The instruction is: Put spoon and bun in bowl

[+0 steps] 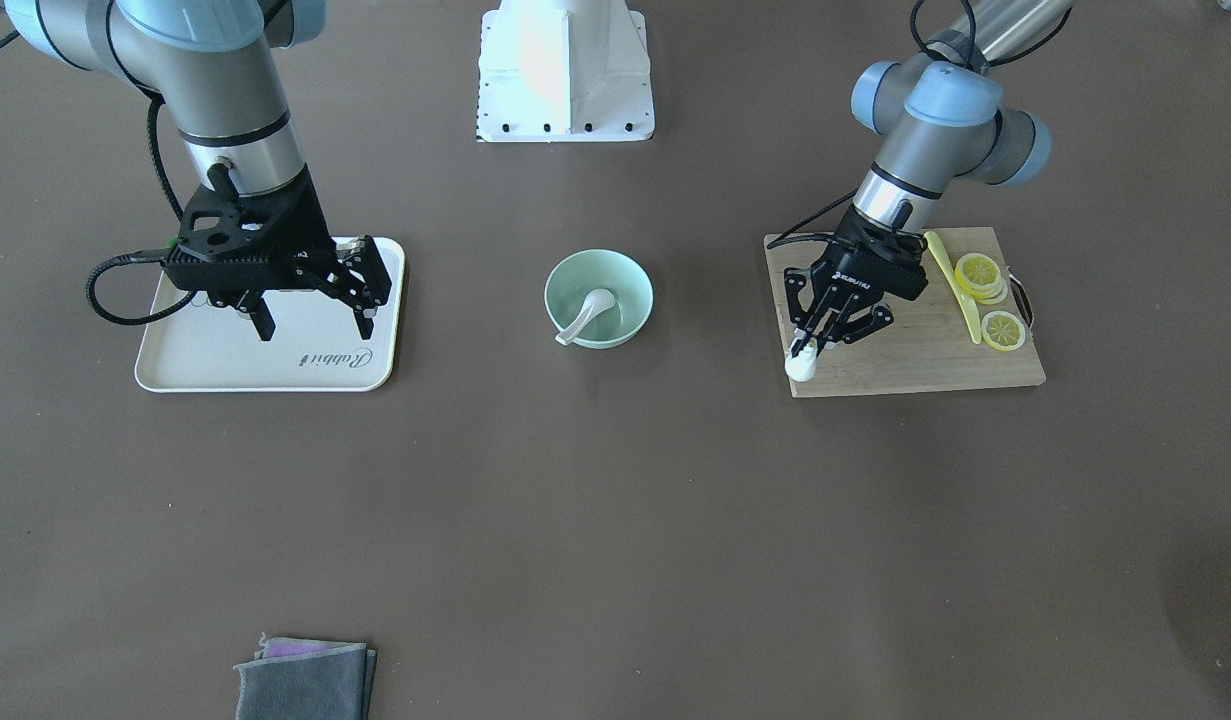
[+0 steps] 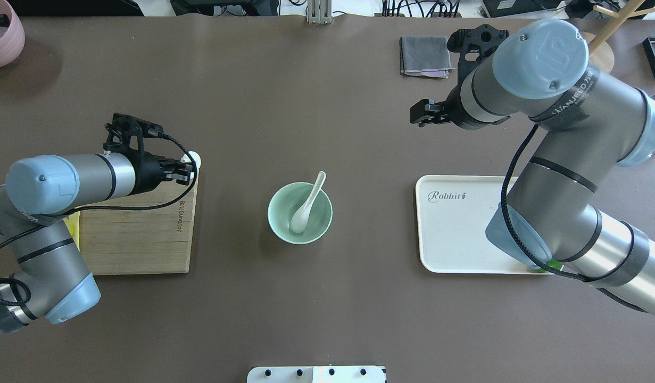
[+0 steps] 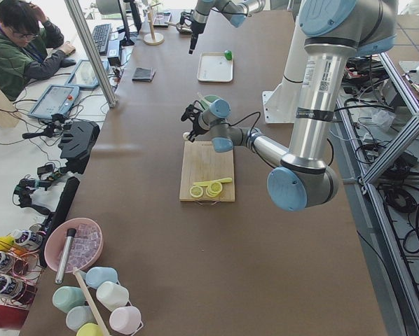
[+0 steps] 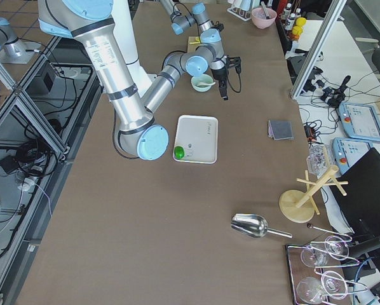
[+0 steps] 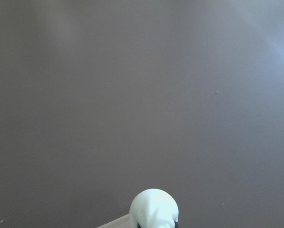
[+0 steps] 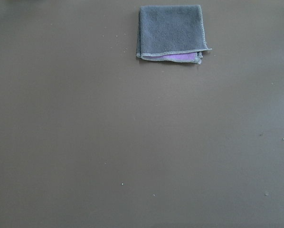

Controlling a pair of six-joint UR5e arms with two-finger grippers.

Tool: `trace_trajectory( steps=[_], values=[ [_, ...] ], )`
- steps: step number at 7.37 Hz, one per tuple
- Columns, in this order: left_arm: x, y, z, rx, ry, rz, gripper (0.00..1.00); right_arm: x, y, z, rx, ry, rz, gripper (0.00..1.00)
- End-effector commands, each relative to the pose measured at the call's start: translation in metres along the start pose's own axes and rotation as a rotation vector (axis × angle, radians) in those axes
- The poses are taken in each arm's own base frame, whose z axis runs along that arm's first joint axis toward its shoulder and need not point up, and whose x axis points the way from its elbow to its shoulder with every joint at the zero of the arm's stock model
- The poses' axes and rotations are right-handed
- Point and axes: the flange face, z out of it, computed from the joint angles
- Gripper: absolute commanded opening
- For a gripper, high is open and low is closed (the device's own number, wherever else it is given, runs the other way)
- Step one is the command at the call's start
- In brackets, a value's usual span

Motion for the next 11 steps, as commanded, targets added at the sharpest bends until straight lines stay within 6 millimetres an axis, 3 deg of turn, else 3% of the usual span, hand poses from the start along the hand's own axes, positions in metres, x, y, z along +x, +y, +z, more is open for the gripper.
trace_trajectory(
  steps=[1, 2, 3, 4, 5, 6, 7, 11],
  values=[
    [0.085, -0.001, 0.01, 0.024, 0.103, -0.07, 0.09, -0.001, 0.0, 0.001, -0.001, 0.0, -0.001, 1.0],
    [0.144, 0.017, 0.014, 0.034, 0.159, -0.108, 0.1, -0.001, 0.0, 0.0, 0.0, -0.002, -0.001, 1.0],
    [0.183, 0.036, 0.017, 0.059, 0.18, -0.112, 0.17, -0.001, 0.0, 0.001, 0.0, -0.001, -0.001, 1.0],
    [0.197, 0.036, 0.019, 0.062, 0.182, -0.112, 0.36, -0.001, 0.0, 0.001, -0.001, 0.0, -0.002, 1.0],
    [0.199, 0.035, 0.018, 0.065, 0.187, -0.113, 0.59, -0.001, 0.0, 0.001, -0.002, 0.001, -0.002, 1.0],
    [0.199, 0.035, 0.018, 0.065, 0.187, -0.113, 0.88, -0.001, 0.0, 0.001, -0.002, 0.002, -0.002, 1.0],
    [0.199, 0.035, 0.018, 0.067, 0.188, -0.112, 0.97, -0.001, 0.001, 0.001, -0.001, 0.001, -0.002, 1.0],
    [0.199, 0.035, 0.018, 0.068, 0.186, -0.112, 0.97, -0.002, 0.002, 0.002, -0.003, 0.0, -0.004, 1.0]
  ],
)
